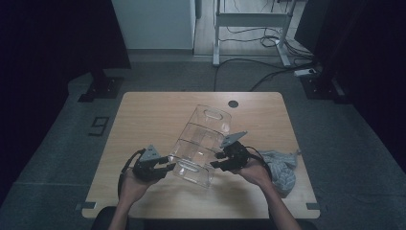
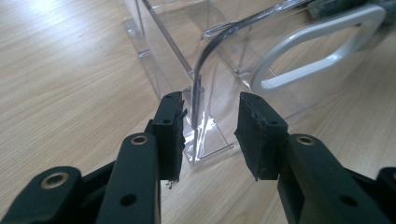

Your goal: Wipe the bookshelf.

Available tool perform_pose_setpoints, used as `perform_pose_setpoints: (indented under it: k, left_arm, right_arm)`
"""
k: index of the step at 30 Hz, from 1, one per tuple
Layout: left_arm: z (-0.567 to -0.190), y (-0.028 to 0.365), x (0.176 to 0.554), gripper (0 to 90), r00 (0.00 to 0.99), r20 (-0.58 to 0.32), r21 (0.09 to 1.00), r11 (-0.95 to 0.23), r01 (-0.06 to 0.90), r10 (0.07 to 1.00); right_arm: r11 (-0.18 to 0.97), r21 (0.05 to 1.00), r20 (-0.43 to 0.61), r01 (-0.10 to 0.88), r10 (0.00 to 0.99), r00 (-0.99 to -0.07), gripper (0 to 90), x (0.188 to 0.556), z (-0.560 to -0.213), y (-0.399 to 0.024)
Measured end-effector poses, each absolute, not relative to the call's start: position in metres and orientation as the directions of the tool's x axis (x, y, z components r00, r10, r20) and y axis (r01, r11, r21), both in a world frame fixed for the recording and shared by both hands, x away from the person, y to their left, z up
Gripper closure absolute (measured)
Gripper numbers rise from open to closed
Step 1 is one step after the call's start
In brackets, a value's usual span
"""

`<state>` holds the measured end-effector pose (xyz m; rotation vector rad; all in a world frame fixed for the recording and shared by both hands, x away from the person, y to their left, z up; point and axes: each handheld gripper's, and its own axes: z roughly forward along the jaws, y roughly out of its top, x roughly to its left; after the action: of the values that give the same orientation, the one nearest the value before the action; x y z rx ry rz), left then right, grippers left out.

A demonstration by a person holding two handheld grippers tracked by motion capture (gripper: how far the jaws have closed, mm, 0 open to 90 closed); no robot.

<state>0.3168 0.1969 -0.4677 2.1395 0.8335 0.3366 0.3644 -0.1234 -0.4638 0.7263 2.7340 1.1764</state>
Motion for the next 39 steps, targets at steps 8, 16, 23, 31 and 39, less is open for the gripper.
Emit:
perform_pose_setpoints:
  k: [8, 16, 23, 31, 39]
  left_arm:
    - [-0.473, 0.195, 0.324, 50.6, 0.722, -0.026, 0.739, -0.473, 0.48, 0.692]
    - [-0.479, 0.197, 0.332, 32.2, 0.695, -0.046, 0.735, -0.447, 0.51, 0.718]
    - [-0.483, 0.196, 0.338, 18.8, 0.673, -0.053, 0.731, -0.43, 0.529, 0.738]
    - [-0.487, 0.192, 0.339, 16.7, 0.669, -0.046, 0.721, -0.439, 0.536, 0.742]
    - [-0.49, 0.191, 0.341, 16.8, 0.667, -0.056, 0.718, -0.434, 0.544, 0.743]
  right_arm:
    - [0.604, 0.7, 0.118, 0.381, 0.428, -0.896, 59.1, 0.359, -0.463, -0.121]
    - [0.624, 0.694, 0.119, 0.36, 0.394, -0.911, 58.9, 0.353, -0.463, -0.114]
    - [0.641, 0.69, 0.103, 0.336, 0.372, -0.923, 56.4, 0.35, -0.462, -0.108]
    - [0.654, 0.685, 0.099, 0.321, 0.354, -0.93, 56.2, 0.346, -0.463, -0.1]
    - [0.659, 0.68, 0.1, 0.321, 0.351, -0.931, 55.8, 0.345, -0.466, -0.094]
